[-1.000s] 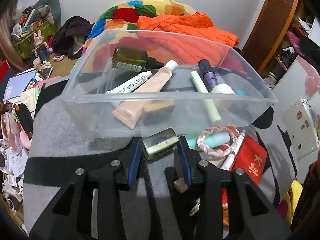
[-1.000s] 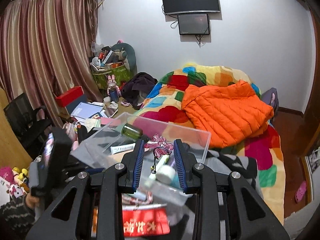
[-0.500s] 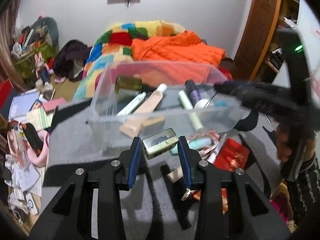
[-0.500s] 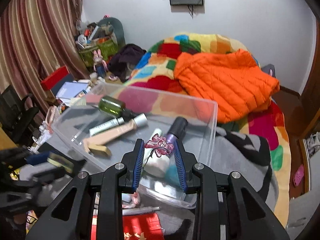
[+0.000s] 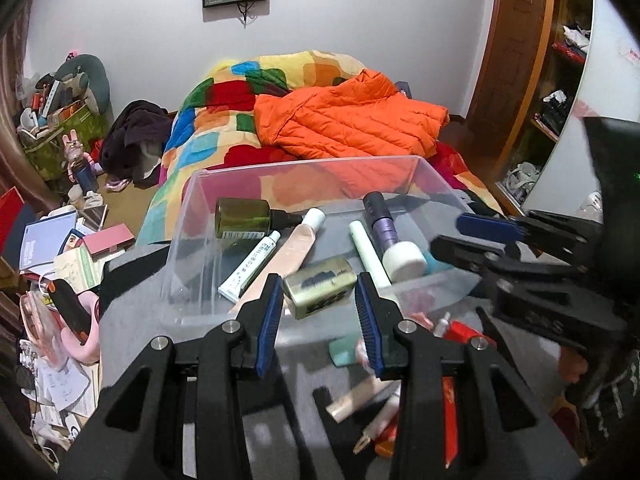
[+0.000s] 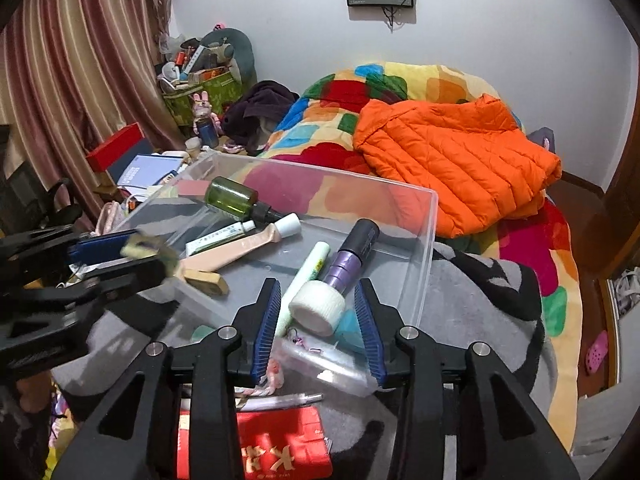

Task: Organize objects
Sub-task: 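Grasp the gold compact with the left tool while the right tool grasps the pink charm, then grasp the red tea bag with the left tool while the right tool grasps the blue card box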

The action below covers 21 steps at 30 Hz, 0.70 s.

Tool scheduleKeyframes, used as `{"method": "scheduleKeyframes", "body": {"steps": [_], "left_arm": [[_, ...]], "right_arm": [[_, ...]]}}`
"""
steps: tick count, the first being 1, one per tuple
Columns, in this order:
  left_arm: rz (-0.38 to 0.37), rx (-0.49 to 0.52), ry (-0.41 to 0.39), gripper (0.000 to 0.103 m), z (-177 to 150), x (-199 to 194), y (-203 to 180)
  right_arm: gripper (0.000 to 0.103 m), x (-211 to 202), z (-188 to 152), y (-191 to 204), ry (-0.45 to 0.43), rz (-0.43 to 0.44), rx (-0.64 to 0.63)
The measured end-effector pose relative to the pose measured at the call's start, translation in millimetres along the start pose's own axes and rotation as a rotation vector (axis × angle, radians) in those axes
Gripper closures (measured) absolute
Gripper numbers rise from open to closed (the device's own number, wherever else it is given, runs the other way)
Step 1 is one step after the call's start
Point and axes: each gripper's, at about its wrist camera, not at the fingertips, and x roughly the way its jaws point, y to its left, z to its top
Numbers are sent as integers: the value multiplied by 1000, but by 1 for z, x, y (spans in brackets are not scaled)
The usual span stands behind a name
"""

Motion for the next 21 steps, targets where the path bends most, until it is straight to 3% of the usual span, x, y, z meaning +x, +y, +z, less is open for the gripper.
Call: {"method": "scheduleKeyframes", "body": {"steps": [10, 16, 21], "left_arm": [[-12, 18, 39, 67, 10, 18, -3], [-39, 29, 33, 66, 1, 5, -7], [-71, 57, 15, 43, -20, -18, -15]], "right_arm": [[62, -28, -15, 4, -41, 26, -1], [58, -37, -27, 8, -47, 11, -23], [48, -47, -38, 8, -60, -5, -25]]}}
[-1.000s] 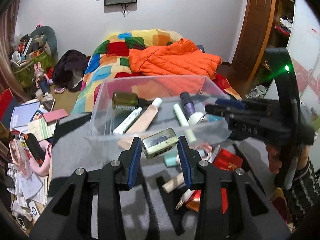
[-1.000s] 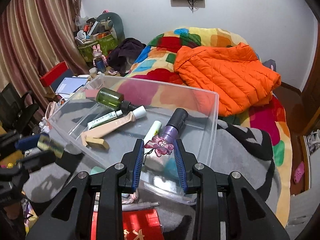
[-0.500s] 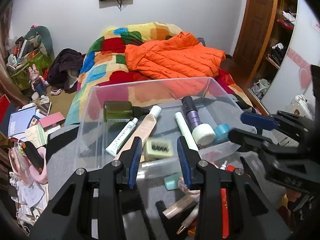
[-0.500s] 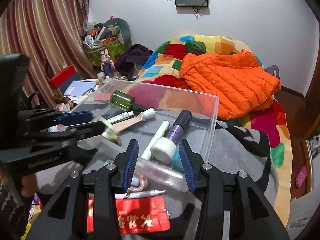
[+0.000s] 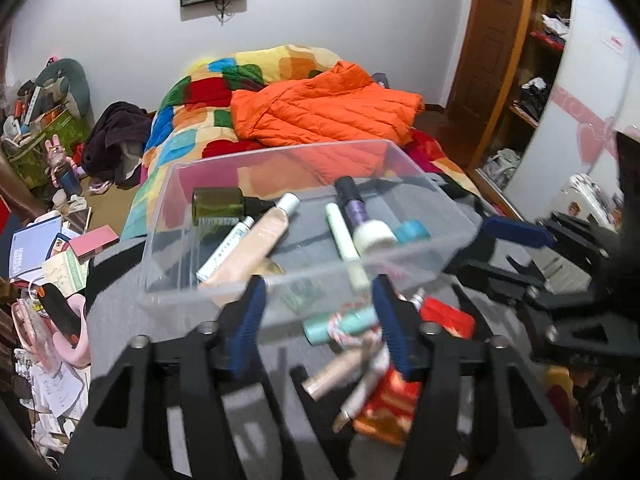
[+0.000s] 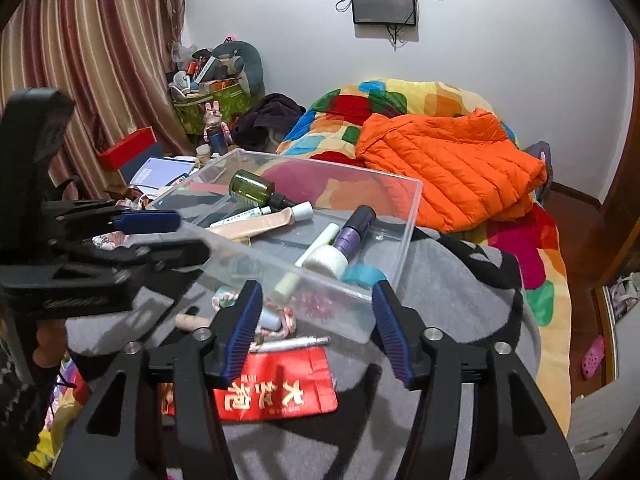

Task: Organize objects
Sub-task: 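Grasp the red tea bag with the left tool while the right tool grasps the blue card box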

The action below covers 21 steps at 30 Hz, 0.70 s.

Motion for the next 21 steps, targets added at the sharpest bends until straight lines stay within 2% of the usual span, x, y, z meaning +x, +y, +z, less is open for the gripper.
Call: {"method": "scheduleKeyframes", "body": {"steps": [6, 12, 15, 18, 19, 21], "left_arm": [[-33, 66, 30, 27, -29, -9, -22], [-89, 176, 96, 16, -57, 10, -55], [-107, 198, 132, 16, -64, 22, -62], [-108, 197, 126, 19, -69, 27, -65], [-114, 190, 121, 30, -71, 27, -64], [-111, 181, 105, 42, -74, 23, -61]], "right_arm": [[46, -7, -17, -13, 24, 2, 51], [46, -5, -34, -27, 74, 14, 110], [46, -6, -43, -33, 94, 31, 137], [46, -6, -49, -35, 105, 23, 142], [46, -7, -49, -34, 106, 21, 143], [46, -7, -50, -33, 106, 18, 141]]}}
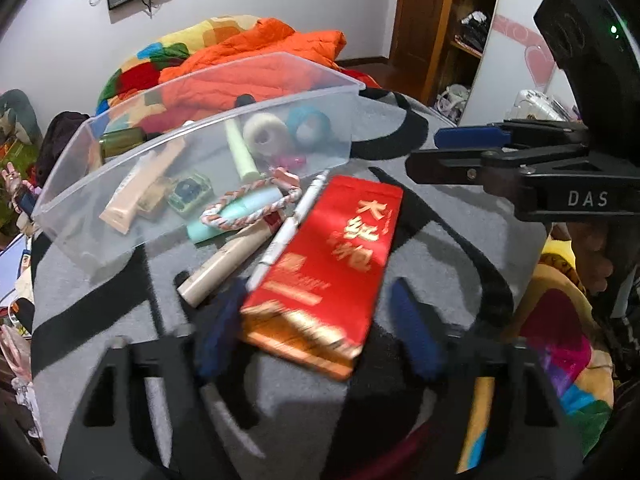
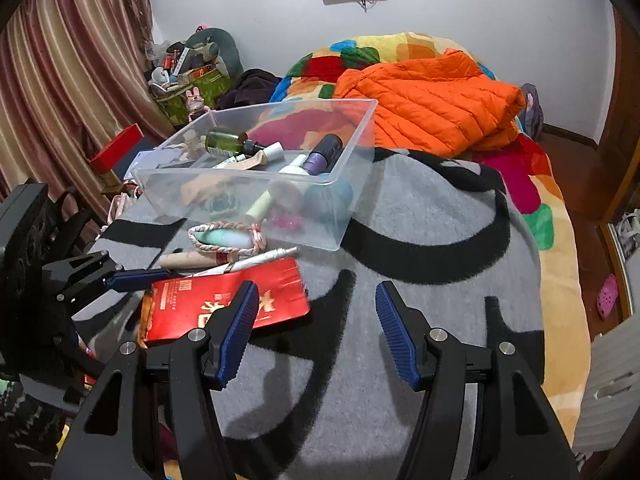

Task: Organize objects
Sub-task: 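Grasp the red tea bag with the left tool while the right tool grasps the blue card box, then carry the tea bag and card box over the clear box and open both tools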

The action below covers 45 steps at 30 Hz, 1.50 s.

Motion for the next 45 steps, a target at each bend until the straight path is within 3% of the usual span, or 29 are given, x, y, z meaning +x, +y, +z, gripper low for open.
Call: {"method": "scheduleKeyframes", "body": {"steps": [3, 8, 15, 19, 24, 32, 34, 45], "left_arm": [[-37, -31, -13, 46, -7, -10, 6], [-10, -51, -53, 46, -20, -31, 8], [53, -159, -149, 47, -37, -74, 34], [130, -216, -179, 47, -47, -89, 55], [219, -280, -152, 47, -59, -83, 79], [189, -302, -49, 46, -68, -45, 91], [203, -302, -65, 46, -68, -43, 91], [196, -317, -128, 47, -70, -68, 87]], "right_arm": [[46, -2, 0, 2, -8, -7, -7], [46, -1, 2, 9, -14, -7, -25], [46, 11, 1, 31, -7, -34, -114], [46, 24, -1, 36, 22, -61, -142], [46, 36, -4, 36, 68, -22, -101], [49, 54, -11, 56, 80, -81, -143], [57, 52, -12, 58, 72, -76, -154], [57, 26, -10, 53, 9, -49, -127]]}}
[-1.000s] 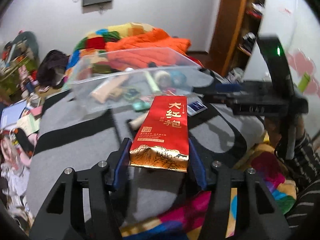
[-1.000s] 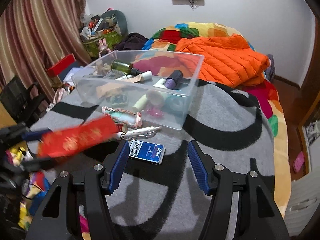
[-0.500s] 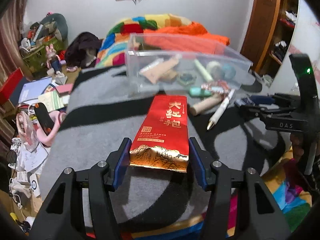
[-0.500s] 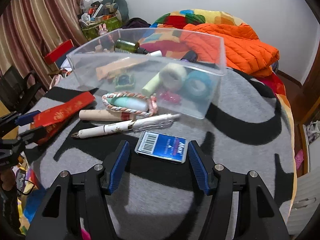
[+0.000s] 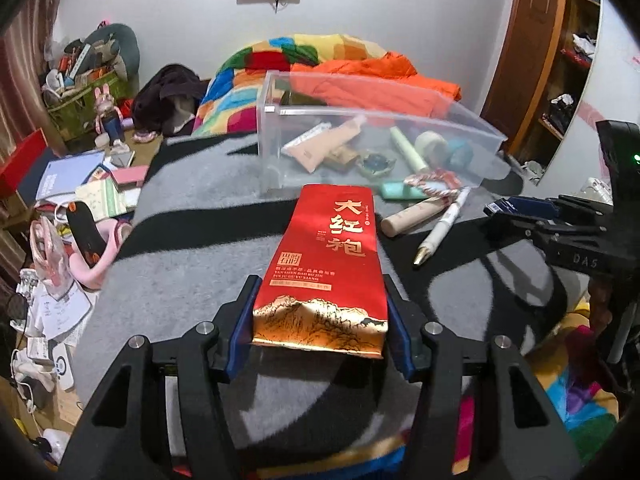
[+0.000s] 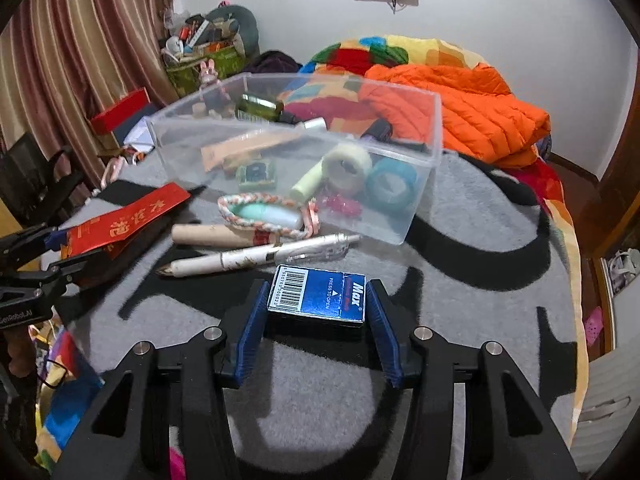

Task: Organize objects
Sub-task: 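Carry the tea bag and card box over the clear box and open both tools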

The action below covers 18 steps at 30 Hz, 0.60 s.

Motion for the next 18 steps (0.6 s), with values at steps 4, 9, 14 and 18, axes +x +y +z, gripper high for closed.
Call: {"method": "scheduleKeyframes", "body": {"steps": [4, 9, 14, 18], "left_arm": [[-7, 16, -49, 47, 8, -21, -6], [-9, 33, -116, 47, 29, -35, -14], [-9, 33, -172, 47, 58, -37, -18], [-10, 32, -190, 47, 81, -30, -21]], "right_arm": [[57, -18, 8, -3, -53, 7, 14], [57, -40, 26, -6, -127, 12, 30], [57, -53, 46, -11, -181, 13, 43], [57, -54, 63, -14, -208, 7, 43]]}}
